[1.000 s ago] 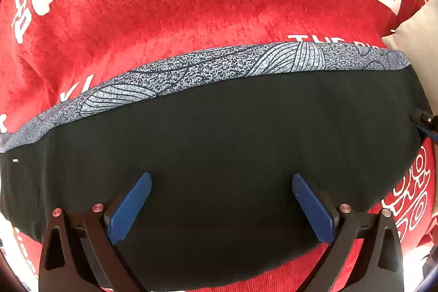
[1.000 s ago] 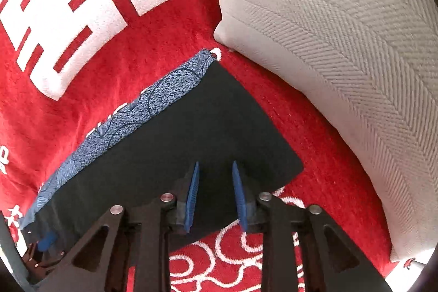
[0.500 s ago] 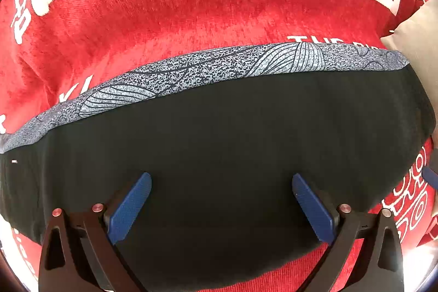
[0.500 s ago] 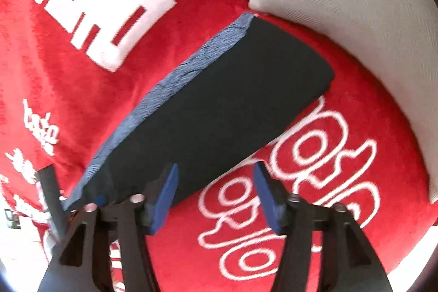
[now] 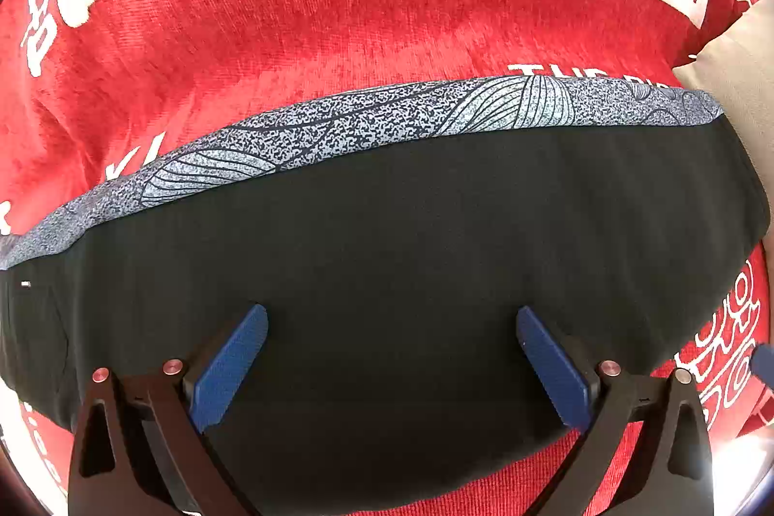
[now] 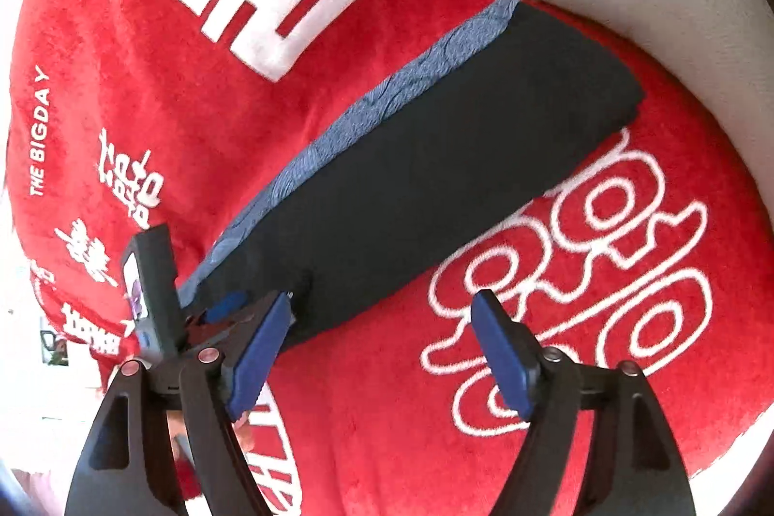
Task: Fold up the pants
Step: 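Grasp the folded pants end with the right gripper and lift it toward the pillow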
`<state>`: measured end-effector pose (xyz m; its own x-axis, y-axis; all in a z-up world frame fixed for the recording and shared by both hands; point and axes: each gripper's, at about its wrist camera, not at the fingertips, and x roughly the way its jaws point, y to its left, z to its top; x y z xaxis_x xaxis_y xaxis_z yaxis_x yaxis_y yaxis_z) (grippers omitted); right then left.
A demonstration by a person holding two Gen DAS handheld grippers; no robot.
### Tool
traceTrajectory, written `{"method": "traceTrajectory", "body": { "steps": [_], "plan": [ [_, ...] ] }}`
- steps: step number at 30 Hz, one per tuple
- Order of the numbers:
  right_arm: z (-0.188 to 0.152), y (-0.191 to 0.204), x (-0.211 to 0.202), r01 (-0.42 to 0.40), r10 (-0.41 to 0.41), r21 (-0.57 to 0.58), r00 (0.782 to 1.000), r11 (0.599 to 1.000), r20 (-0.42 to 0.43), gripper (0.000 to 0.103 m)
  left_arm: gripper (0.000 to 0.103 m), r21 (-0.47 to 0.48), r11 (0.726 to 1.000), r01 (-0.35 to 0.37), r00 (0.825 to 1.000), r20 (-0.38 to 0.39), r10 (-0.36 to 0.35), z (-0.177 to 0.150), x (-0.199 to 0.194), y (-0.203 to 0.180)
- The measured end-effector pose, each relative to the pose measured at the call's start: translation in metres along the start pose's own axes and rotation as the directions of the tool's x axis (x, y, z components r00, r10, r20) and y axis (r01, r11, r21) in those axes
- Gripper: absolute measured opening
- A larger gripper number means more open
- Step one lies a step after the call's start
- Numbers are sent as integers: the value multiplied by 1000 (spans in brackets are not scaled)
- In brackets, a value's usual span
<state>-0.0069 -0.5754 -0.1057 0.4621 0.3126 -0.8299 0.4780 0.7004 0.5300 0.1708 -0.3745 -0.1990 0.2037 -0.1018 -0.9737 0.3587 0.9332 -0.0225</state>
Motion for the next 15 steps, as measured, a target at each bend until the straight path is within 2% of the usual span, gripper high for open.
{"method": "traceTrajectory", "body": {
  "steps": [5,8,12,15],
  "plan": [
    [-5,-8,-1,6,-6,34,1000,999,19,81,103,-1,1000,-3,1000,3,3,0,-1,0],
    [-6,-25,-3,-48,43,127,998,991,38,81,103,-1,1000,-3,1000,2,3,0,-1,0],
    [-5,-55,0,-156,139,273,987,949,79,81,103,-21,1000,-12,1000,-16,12,2,-5,0],
    [0,-68,2,-196,161,306,977,932,138,81,103,-28,999,-21,1000,-17,20,6,-12,-3]
  ]
}}
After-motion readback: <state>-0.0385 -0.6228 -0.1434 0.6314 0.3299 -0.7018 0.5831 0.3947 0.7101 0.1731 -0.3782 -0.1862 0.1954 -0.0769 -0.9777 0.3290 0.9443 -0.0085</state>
